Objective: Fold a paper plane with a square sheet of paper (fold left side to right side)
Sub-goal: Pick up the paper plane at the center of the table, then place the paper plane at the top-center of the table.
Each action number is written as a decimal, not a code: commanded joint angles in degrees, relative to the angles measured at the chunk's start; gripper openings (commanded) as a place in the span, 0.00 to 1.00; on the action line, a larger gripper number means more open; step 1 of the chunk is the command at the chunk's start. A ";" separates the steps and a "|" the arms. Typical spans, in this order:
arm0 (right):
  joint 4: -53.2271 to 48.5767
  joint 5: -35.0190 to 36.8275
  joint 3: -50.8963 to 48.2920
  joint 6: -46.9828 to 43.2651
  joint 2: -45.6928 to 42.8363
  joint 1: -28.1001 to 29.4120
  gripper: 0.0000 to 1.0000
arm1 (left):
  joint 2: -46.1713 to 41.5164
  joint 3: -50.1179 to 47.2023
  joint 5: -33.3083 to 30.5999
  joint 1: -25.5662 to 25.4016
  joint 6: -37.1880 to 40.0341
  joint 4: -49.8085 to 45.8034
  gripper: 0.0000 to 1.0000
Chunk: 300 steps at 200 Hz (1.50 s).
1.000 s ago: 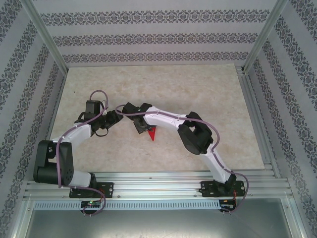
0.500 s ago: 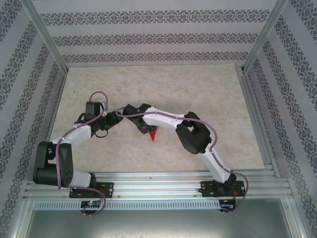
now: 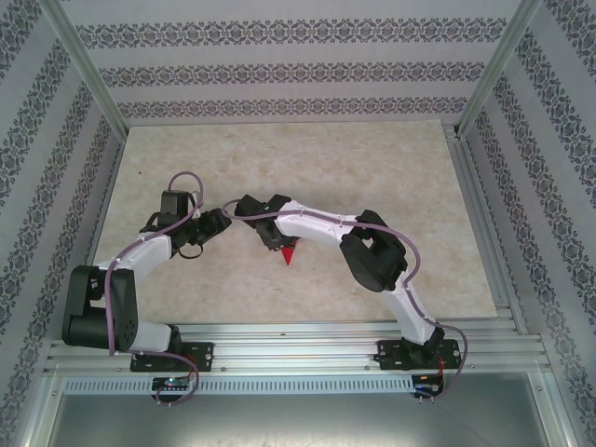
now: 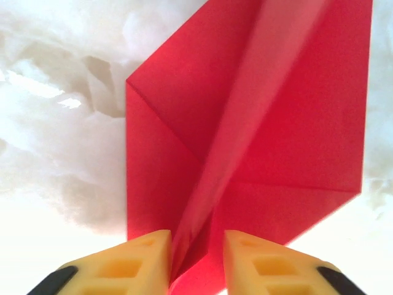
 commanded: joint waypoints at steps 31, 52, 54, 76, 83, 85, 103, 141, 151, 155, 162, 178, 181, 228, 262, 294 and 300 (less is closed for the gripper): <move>4.61 -6.21 -6.27 2.52 -4.23 -1.91 0.20 | -0.53 0.64 -0.97 0.54 1.71 -2.31 0.60; 5.73 -7.93 -7.34 2.76 -4.73 -2.62 0.15 | -0.59 0.80 -0.95 0.56 1.75 -2.54 0.60; 5.89 -8.23 -7.45 2.67 -4.84 -2.69 0.14 | -0.61 0.80 -1.02 0.57 1.79 -2.58 0.60; 8.89 -10.21 -10.60 2.43 -8.25 -4.13 0.06 | -0.86 1.16 -1.25 0.54 2.28 -3.48 0.60; 9.75 -10.56 -11.74 1.99 -9.73 -4.66 0.04 | -0.97 1.27 -1.39 0.54 2.52 -3.87 0.60; 10.00 -10.69 -12.16 1.82 -10.24 -4.83 0.04 | -1.10 1.27 -1.50 0.49 2.56 -3.91 0.60; 12.13 -13.08 -15.51 -0.50 -14.53 -6.87 0.03 | -1.78 1.45 -2.07 0.54 3.07 -4.80 0.61; 16.04 -18.39 -22.68 -6.36 -19.37 -11.83 0.04 | -4.30 1.35 -2.58 0.56 3.60 -5.52 0.62; 16.32 -18.85 -23.81 -7.13 -19.44 -13.06 0.04 | -5.18 1.12 -2.86 0.55 3.72 -5.67 0.62; 16.52 -18.99 -24.29 -7.40 -19.41 -13.39 0.04 | -5.58 1.01 -2.96 0.54 3.83 -5.79 0.63; 16.89 -19.17 -24.92 -7.69 -19.48 -14.21 0.05 | -6.34 0.80 -3.32 0.54 4.02 -6.01 0.64; 17.89 -19.71 -26.29 -7.66 -19.26 -15.86 0.07 | -8.43 0.23 -4.40 0.58 4.17 -6.49 0.69; 18.02 -19.87 -26.43 -7.65 -19.27 -16.08 0.07 | -8.86 0.07 -4.64 0.59 4.09 -6.57 0.70; 17.56 -20.92 -27.38 -6.46 -16.73 -18.16 0.16 | -16.74 -2.15 -9.44 0.55 4.85 -7.70 0.89; 16.72 -21.28 -26.55 -5.63 -14.82 -18.51 0.17 | -20.00 -2.62 -12.29 0.56 5.52 -9.37 0.95; 15.57 -20.58 -25.76 -4.65 -13.38 -18.79 0.17 | -20.22 -2.32 -12.58 0.54 6.06 -10.45 0.95; 15.26 -20.57 -25.59 -4.60 -13.08 -18.88 0.16 | -20.18 -2.25 -12.65 0.59 6.06 -10.45 0.95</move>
